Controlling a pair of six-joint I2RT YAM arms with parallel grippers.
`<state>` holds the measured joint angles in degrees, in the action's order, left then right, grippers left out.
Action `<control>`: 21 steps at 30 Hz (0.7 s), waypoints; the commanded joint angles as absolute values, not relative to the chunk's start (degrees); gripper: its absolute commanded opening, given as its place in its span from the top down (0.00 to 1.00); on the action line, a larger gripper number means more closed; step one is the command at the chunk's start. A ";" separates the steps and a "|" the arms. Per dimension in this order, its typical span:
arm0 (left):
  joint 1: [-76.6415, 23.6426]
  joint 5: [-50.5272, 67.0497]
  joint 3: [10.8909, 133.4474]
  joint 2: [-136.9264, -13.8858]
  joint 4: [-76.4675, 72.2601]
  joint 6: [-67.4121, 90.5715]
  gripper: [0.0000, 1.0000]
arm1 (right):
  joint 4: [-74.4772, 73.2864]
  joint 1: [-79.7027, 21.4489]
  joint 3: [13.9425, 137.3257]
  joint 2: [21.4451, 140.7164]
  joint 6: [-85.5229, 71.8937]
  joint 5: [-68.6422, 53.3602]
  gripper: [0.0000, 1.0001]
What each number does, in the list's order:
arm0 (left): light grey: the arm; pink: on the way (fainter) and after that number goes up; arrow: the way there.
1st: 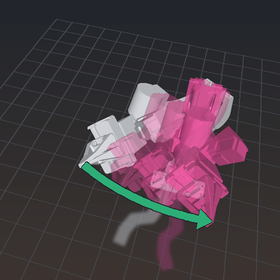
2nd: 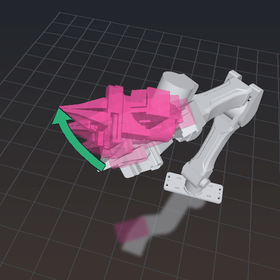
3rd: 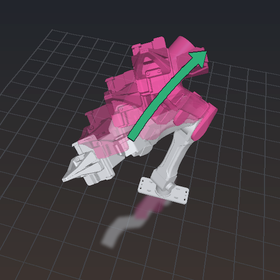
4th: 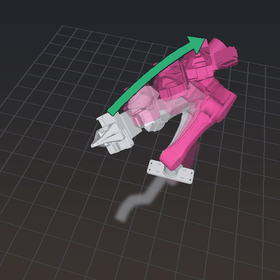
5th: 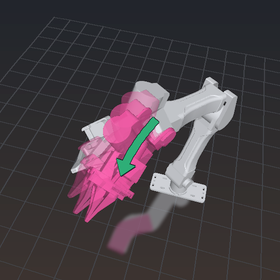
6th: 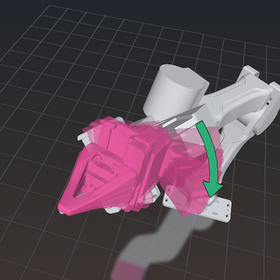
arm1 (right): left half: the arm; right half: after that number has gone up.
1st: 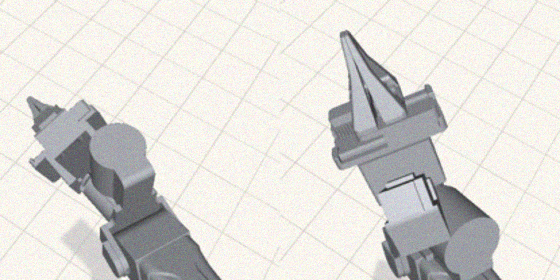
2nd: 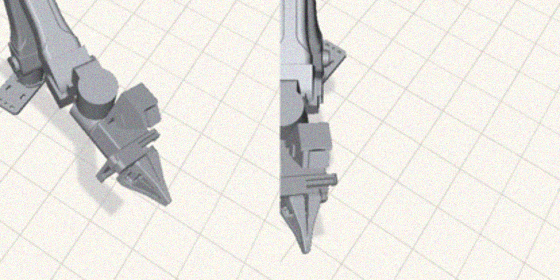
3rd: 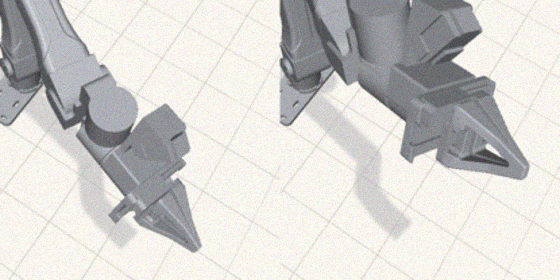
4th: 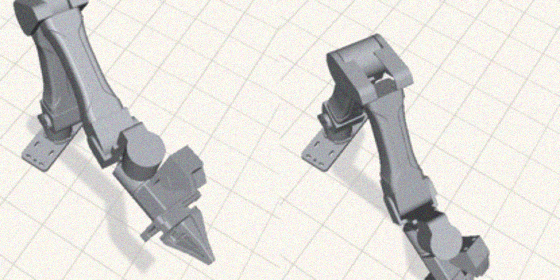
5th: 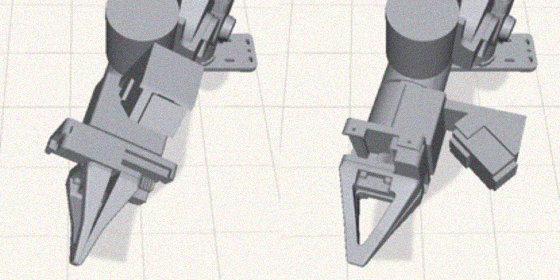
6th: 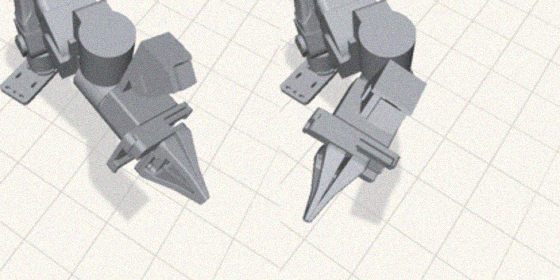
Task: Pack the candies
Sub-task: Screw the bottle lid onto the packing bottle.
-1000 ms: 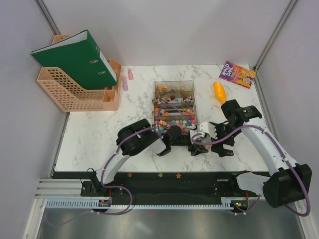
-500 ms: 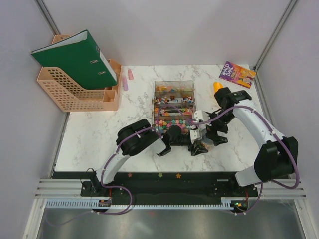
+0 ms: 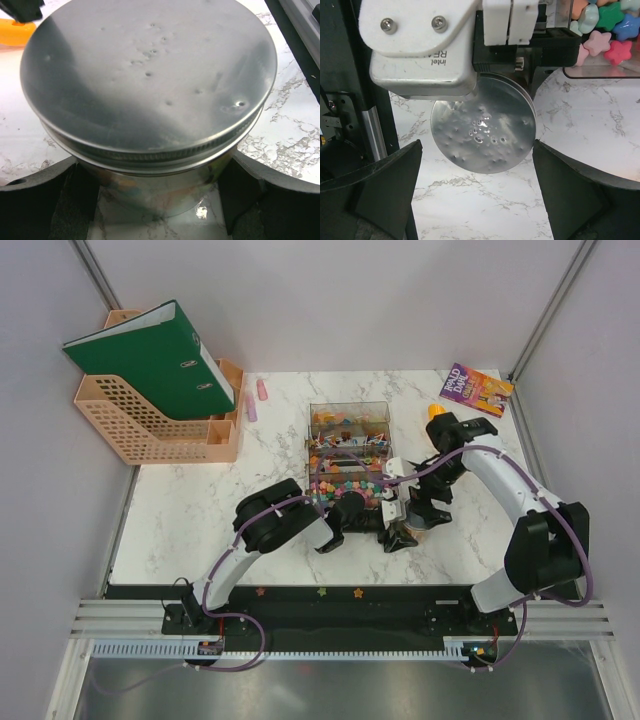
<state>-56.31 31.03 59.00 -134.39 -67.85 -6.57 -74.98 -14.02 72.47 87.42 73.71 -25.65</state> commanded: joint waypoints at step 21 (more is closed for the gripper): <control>-53.88 22.33 55.63 -143.61 -38.76 -11.16 0.98 | -81.38 -14.06 63.91 81.04 76.03 -22.50 0.02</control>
